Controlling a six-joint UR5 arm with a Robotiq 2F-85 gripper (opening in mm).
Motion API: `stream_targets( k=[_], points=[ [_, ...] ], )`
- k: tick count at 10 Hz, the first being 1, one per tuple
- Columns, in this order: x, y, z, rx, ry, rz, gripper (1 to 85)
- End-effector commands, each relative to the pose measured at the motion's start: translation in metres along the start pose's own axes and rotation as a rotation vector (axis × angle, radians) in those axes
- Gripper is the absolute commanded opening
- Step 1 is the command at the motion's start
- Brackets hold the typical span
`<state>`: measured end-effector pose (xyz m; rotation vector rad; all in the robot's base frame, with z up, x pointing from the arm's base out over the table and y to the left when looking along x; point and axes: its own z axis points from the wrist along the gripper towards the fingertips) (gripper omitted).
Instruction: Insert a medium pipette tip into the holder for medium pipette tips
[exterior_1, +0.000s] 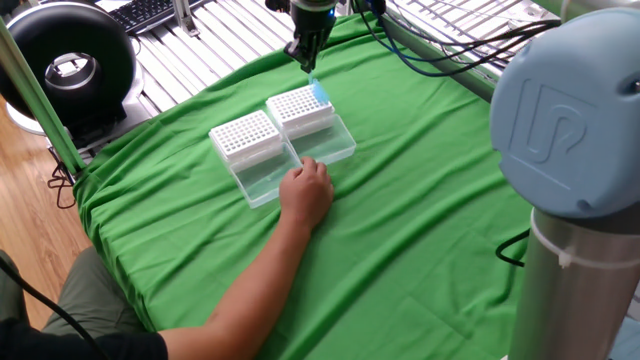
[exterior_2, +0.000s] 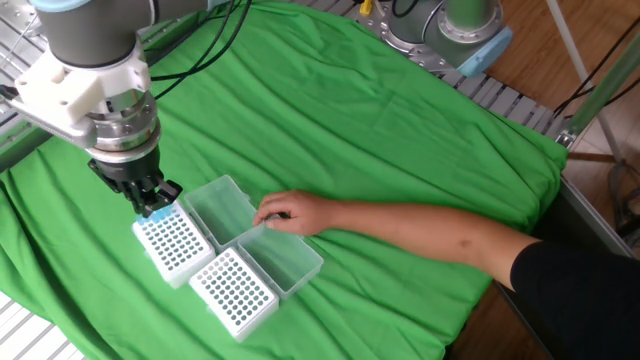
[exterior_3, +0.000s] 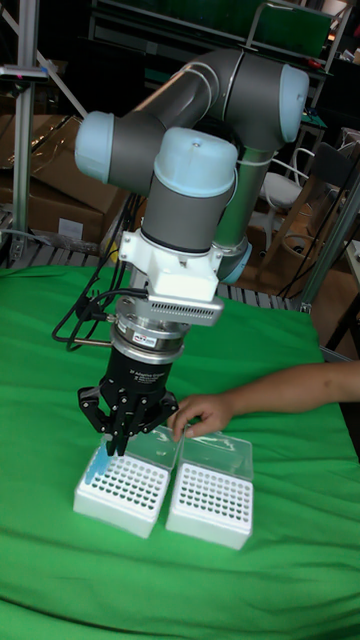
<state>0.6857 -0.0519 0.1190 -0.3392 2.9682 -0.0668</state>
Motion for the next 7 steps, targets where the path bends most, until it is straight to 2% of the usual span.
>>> stream_targets(
  k=[1,7],
  points=[
    [0.0004,0.0023,0.0013,-0.011,-0.007,0.006,1.0],
    [-0.0002,0.0033,0.0014,-0.016,-0.008,0.008,1.0]
  ],
)
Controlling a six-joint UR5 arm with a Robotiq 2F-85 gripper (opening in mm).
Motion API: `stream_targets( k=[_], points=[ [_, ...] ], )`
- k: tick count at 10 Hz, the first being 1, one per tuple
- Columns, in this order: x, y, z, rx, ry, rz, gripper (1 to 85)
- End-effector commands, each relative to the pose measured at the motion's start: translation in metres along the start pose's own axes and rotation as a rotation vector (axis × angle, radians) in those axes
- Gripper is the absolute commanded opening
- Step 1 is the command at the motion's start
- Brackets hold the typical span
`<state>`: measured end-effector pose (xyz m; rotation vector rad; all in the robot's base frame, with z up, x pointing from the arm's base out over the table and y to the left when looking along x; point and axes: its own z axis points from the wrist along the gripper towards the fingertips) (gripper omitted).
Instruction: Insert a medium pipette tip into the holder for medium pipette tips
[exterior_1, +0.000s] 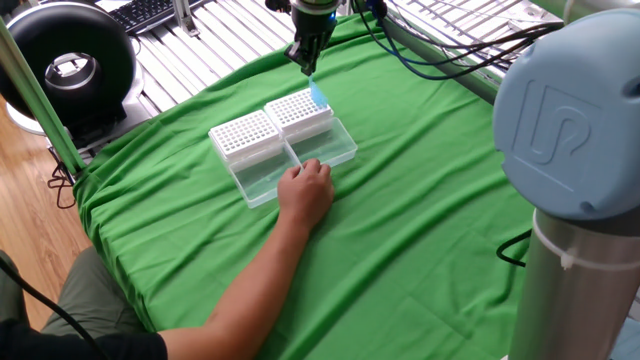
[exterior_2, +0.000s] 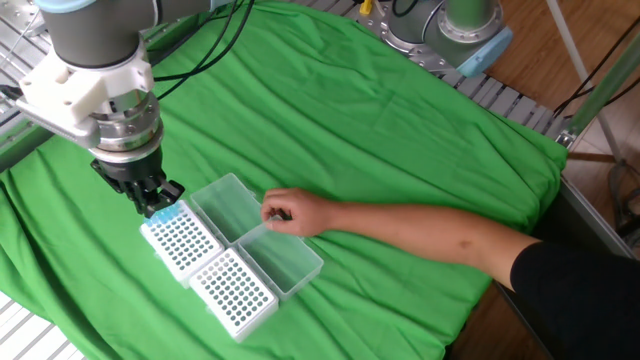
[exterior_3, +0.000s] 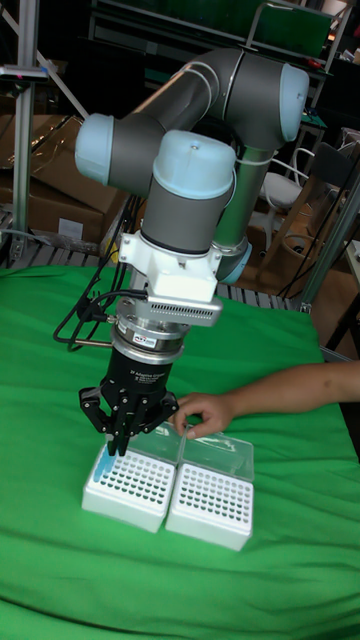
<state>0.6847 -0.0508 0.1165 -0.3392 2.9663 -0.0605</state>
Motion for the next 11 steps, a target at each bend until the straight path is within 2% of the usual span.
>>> stream_targets(
  k=[1,6,8,9,10,11],
  points=[
    [-0.001,0.002,-0.001,-0.013,-0.006,0.008,1.0],
    [-0.003,0.003,0.005,-0.017,-0.016,0.009,1.0],
    [-0.004,0.003,0.014,-0.024,-0.031,0.002,1.0],
    [-0.004,0.005,0.019,-0.033,-0.039,-0.015,5.0],
    [-0.001,0.008,0.023,-0.052,-0.036,-0.036,15.0],
    [0.002,0.008,0.026,-0.056,-0.032,-0.054,21.3]
  ],
)
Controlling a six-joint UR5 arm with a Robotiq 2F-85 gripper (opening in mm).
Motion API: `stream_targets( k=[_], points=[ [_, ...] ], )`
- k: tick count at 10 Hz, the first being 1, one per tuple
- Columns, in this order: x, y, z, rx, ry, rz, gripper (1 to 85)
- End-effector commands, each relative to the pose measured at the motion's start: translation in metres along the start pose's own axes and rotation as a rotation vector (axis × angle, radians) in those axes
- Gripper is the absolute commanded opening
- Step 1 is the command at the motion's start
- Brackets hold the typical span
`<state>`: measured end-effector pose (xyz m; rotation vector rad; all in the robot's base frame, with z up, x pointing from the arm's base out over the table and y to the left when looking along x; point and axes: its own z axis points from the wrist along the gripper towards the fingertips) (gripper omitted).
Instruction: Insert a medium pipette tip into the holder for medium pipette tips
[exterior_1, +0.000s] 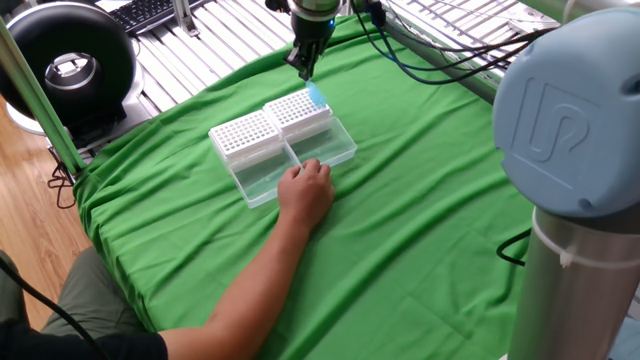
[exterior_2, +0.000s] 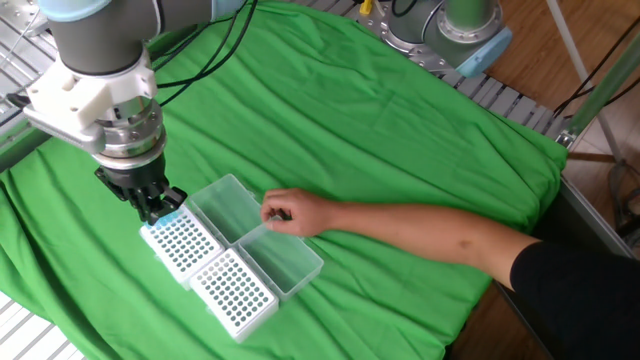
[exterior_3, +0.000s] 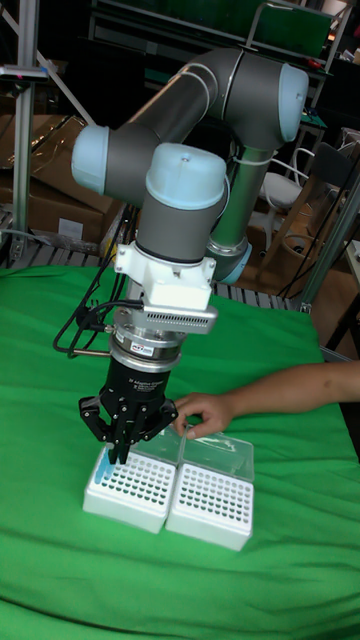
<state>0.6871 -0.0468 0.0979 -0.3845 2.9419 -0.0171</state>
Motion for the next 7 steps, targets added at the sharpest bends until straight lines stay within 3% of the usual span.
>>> stream_targets(
  k=[1,4,7],
  points=[
    [0.008,0.002,0.007,-0.031,0.008,-0.045,29.3],
    [0.009,0.002,0.007,-0.031,0.010,-0.043,34.0],
    [0.015,-0.007,0.000,0.012,0.050,-0.012,28.7]
  ],
)
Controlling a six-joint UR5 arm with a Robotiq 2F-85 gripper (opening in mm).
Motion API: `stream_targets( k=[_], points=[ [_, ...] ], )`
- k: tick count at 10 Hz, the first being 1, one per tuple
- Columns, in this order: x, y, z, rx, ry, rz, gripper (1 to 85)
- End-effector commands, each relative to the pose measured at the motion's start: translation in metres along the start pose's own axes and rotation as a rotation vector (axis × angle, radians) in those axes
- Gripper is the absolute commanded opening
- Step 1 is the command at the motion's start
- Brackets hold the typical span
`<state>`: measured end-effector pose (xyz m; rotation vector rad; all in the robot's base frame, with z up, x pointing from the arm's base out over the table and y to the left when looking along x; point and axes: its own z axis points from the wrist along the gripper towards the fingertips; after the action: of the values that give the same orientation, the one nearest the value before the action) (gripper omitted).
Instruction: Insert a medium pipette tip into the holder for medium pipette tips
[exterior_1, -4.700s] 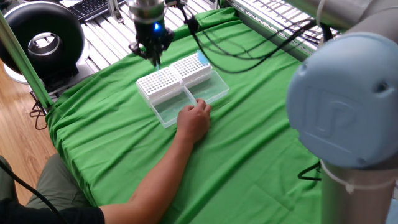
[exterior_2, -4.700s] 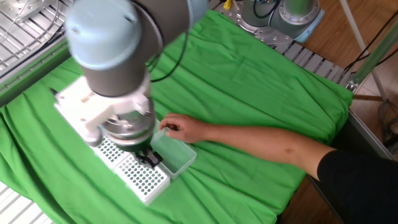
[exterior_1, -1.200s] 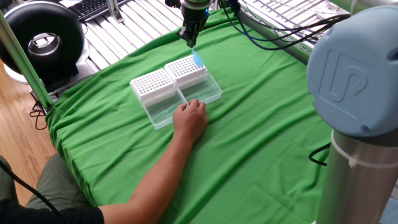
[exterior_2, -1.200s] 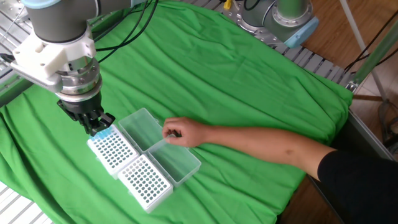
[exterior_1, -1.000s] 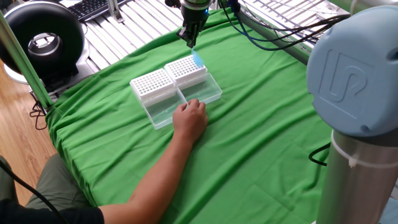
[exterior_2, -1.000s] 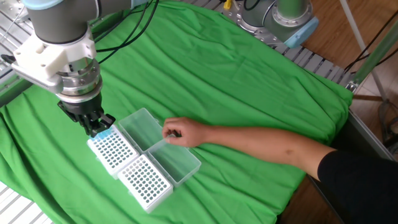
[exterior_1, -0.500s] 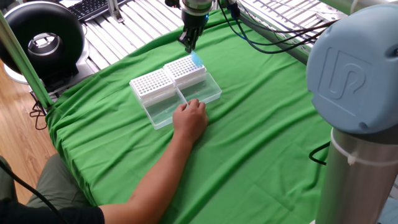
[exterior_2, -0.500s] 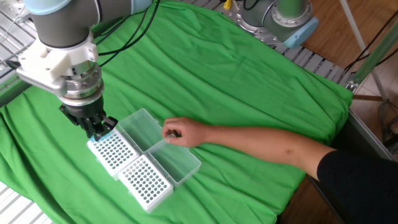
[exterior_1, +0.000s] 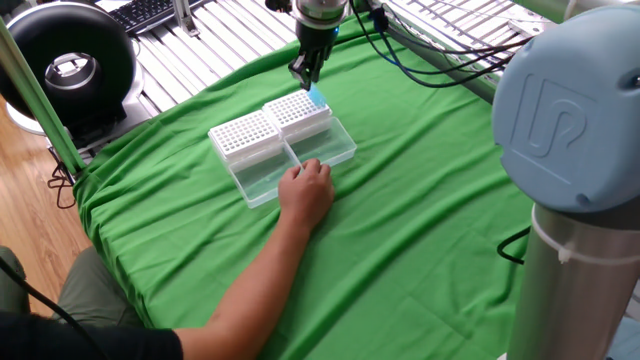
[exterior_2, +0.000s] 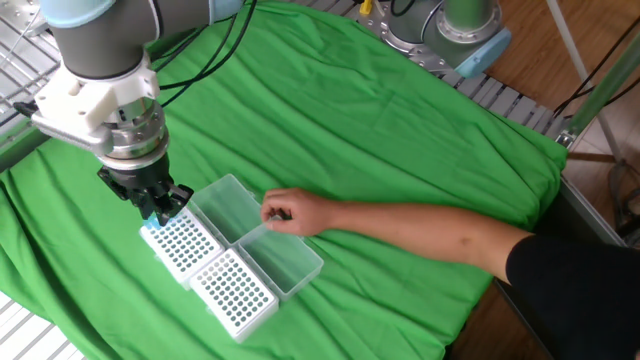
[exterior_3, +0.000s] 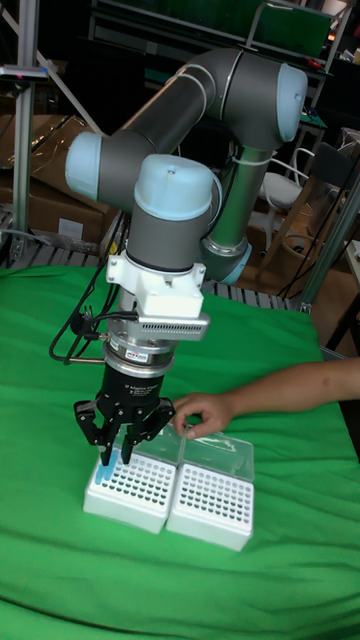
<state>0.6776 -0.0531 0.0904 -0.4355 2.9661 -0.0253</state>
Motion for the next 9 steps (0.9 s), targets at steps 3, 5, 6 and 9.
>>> stream_targets(
  k=[3,5,6,9],
  points=[
    [0.001,-0.002,-0.023,0.023,0.054,0.108,23.3],
    [-0.004,0.005,-0.042,0.027,0.088,0.158,19.3],
    [-0.004,0.003,-0.054,0.039,0.113,0.188,14.7],
    [-0.002,-0.005,-0.094,0.037,0.185,0.259,9.7]
  ],
)
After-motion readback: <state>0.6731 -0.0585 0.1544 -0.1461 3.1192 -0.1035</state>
